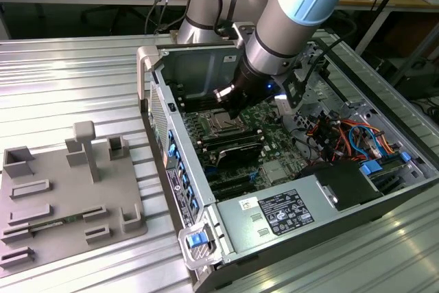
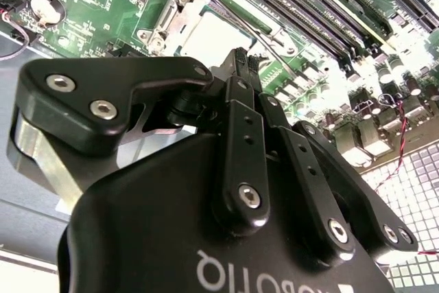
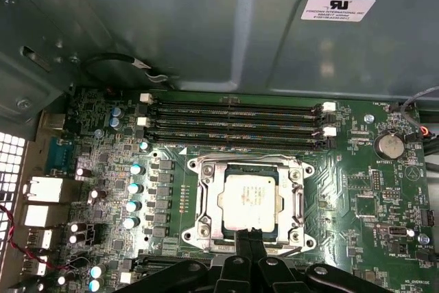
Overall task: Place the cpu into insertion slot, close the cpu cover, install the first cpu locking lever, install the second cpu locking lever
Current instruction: 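Install the second cpu locking lever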
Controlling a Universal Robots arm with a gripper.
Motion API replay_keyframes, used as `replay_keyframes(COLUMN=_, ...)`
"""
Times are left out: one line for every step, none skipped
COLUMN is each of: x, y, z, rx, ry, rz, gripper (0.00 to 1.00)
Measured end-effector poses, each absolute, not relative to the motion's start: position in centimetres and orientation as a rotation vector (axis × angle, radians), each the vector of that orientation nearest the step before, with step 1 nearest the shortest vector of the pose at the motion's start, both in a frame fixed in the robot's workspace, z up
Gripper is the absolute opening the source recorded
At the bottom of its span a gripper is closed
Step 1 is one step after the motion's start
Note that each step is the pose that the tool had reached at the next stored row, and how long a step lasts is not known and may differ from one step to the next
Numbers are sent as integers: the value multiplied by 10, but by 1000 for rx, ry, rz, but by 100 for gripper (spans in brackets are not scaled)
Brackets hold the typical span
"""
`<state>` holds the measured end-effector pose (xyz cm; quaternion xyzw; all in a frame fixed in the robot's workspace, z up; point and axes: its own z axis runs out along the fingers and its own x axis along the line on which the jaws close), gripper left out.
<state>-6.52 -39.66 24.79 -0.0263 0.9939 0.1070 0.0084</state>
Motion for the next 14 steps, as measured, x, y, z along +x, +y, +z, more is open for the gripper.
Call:
replay_keyframes(x=-65, y=-397, z=248, rx=-82, ry=3106, rz=334, gripper=11)
replay_keyframes(x=-65, y=-397, z=248, rx=-82, ry=3106, rz=334, gripper=11)
replay_keyframes(x=-64, y=-397, z=248, rx=-82, ry=3106, rz=334, gripper=11)
replay_keyframes(x=-64, y=-397, z=248, rx=-82, ry=3106, rz=334, gripper=11)
replay_keyframes(x=-64, y=-397, z=248, rx=-82, ry=3106, rz=334, gripper=11)
replay_keyframes(x=-64, y=-397, z=248, rx=-82, ry=3106, rz=334, gripper=11)
replay_keyframes(x=-63, y=-397, z=248, rx=-82, ry=3106, rz=334, gripper=11)
replay_keyframes(x=-63, y=-397, z=248, rx=-82, ry=3106, rz=334, gripper=11)
replay_keyframes(x=-63, y=-397, z=248, rx=-82, ry=3106, rz=334, gripper=11)
replay_keyframes(x=-63, y=-397, z=248, rx=-82, ry=3106, rz=334, gripper=11)
replay_keyframes(x=-62, y=-397, z=248, rx=-82, ry=3106, rz=334, gripper=11)
replay_keyframes(x=-62, y=-397, z=248, rx=-82, ry=3106, rz=334, gripper=11)
replay_keyframes(x=-62, y=-397, z=248, rx=-82, ry=3106, rz=334, gripper=11)
replay_keyframes(x=-61, y=-397, z=248, rx=-82, ry=3106, rz=334, gripper=11)
